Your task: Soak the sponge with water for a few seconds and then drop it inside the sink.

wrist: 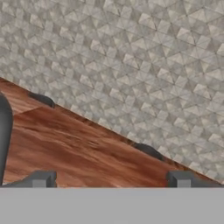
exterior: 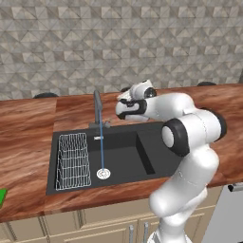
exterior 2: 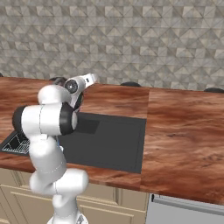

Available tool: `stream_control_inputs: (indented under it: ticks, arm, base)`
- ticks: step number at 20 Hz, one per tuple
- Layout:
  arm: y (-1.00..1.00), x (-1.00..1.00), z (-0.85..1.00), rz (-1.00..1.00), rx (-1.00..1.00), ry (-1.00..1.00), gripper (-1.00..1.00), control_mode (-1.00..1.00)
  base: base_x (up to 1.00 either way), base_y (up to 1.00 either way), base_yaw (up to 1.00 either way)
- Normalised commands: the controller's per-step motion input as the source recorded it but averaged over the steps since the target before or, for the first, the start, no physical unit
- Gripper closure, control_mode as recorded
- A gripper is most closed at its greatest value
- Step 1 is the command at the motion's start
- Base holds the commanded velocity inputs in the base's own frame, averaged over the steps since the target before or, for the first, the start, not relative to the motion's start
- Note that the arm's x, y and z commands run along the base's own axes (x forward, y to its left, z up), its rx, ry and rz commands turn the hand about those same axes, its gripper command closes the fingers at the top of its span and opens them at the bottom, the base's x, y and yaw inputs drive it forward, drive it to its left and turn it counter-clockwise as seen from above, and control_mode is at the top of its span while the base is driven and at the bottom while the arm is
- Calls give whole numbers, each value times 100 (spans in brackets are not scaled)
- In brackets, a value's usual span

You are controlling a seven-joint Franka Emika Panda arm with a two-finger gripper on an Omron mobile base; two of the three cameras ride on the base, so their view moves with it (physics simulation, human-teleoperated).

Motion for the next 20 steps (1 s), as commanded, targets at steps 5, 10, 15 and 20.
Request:
stream_control_inputs:
  ticks: [5, 10, 15, 20]
  arm:
    - [-11, -40, 80, 0, 0, 11, -100, -100]
    - [-12, -40, 58, 0, 0, 26, -100, -100]
    - [-16, -44, 31, 0, 0, 33, -100, -100]
    - [-5, -46, 11, -1, 0, 29, -100, -100]
  base:
    - [0, 0, 0]
    - [0, 0, 0]
    - [0, 0, 0]
    - [0, 0, 0]
